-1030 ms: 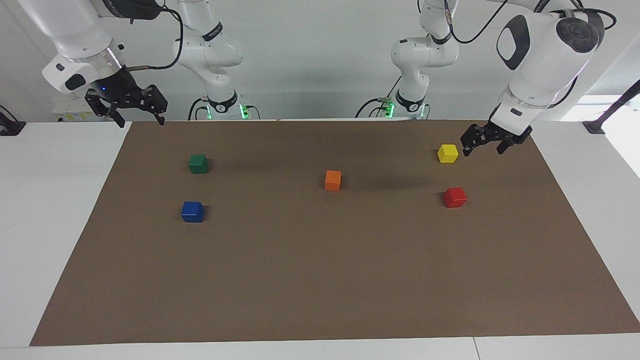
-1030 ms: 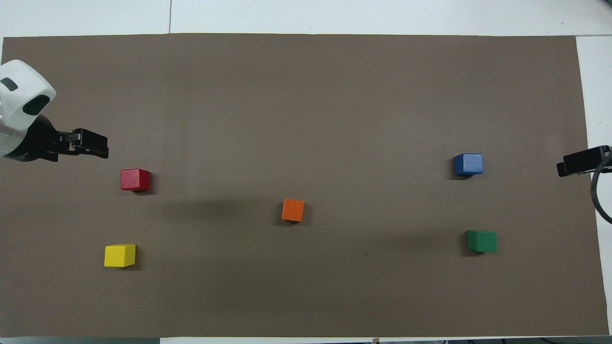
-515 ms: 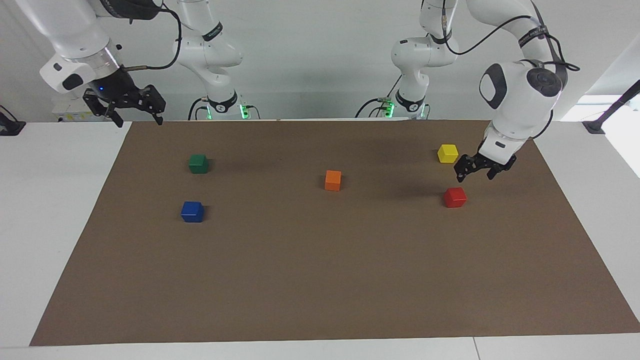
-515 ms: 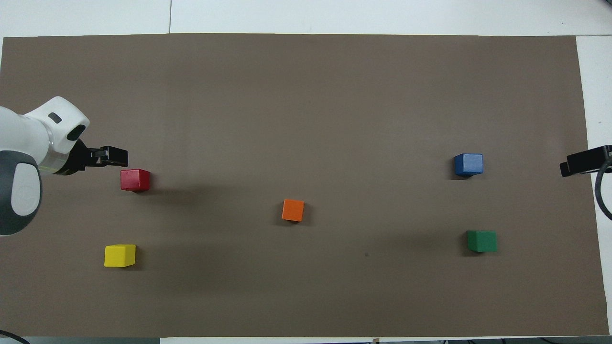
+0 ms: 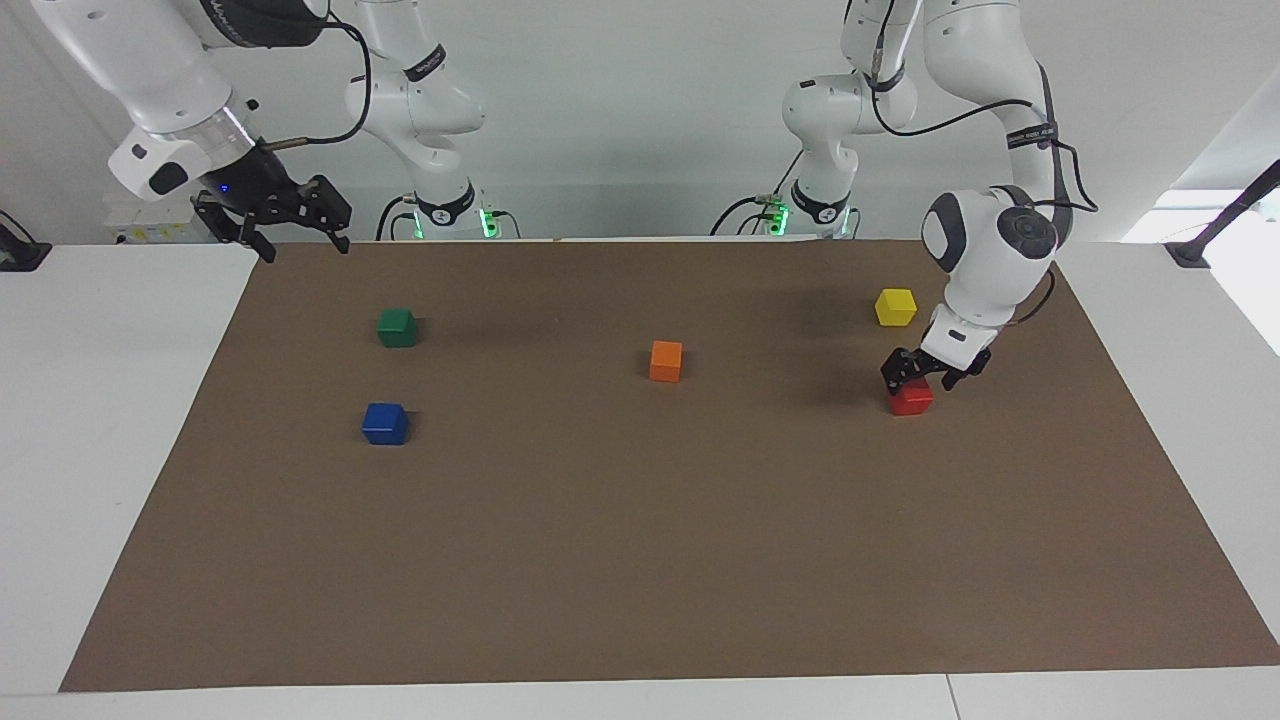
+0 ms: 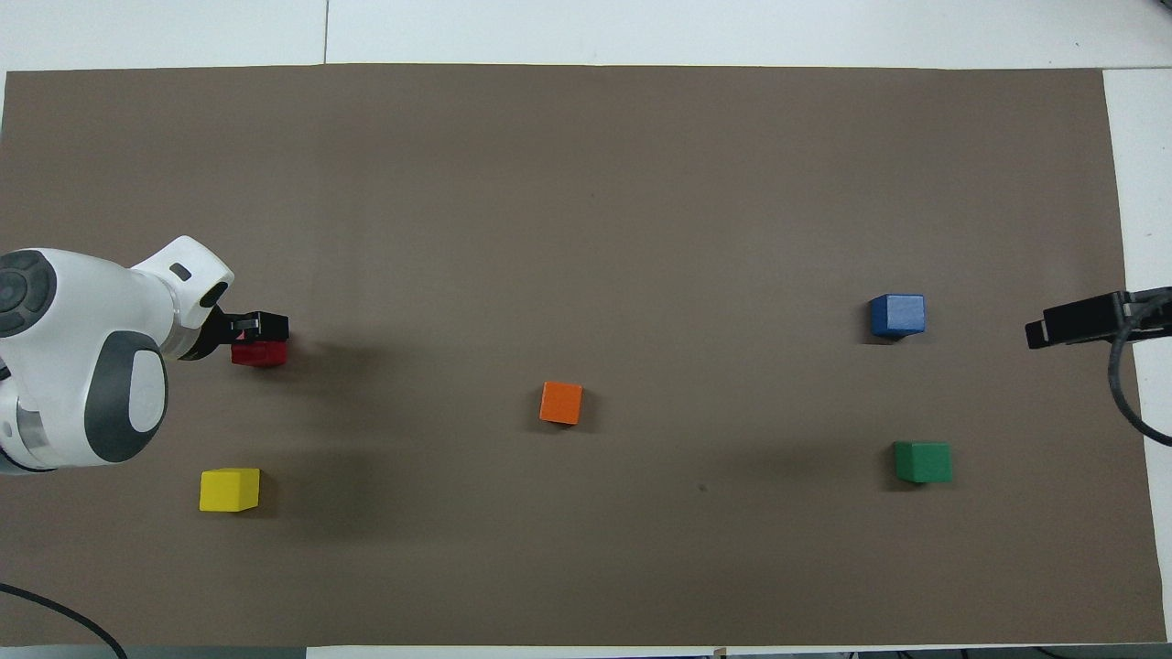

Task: Transfer red block to right arm and stack on blue block
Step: 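Lift the red cube with the left gripper while the right gripper approaches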

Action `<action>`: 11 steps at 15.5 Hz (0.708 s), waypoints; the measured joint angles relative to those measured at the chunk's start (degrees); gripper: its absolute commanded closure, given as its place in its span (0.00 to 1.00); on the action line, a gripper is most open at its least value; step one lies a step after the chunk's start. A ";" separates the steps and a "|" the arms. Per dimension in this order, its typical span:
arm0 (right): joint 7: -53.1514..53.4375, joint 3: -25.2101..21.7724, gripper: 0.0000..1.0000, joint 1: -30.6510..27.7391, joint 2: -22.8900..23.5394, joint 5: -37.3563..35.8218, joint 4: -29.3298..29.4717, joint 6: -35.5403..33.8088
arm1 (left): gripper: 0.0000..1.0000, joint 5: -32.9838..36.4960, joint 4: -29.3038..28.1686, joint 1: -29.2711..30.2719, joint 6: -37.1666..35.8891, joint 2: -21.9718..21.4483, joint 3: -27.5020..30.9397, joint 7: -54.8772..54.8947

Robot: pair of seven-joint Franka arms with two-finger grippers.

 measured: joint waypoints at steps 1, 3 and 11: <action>-0.34 0.00 0.00 -0.01 -0.99 2.94 -2.65 1.74 | 0.00 0.00 -0.79 0.00 1.22 0.26 0.00 0.00; -2.65 0.00 0.00 -0.66 -2.19 9.55 -6.87 4.24 | 0.32 0.00 -1.94 0.00 2.81 0.99 0.00 0.00; -28.83 -0.09 0.00 -9.50 1.06 44.05 -20.22 3.25 | 1.00 -1.90 5.33 -0.66 -10.68 2.01 -0.50 -9.58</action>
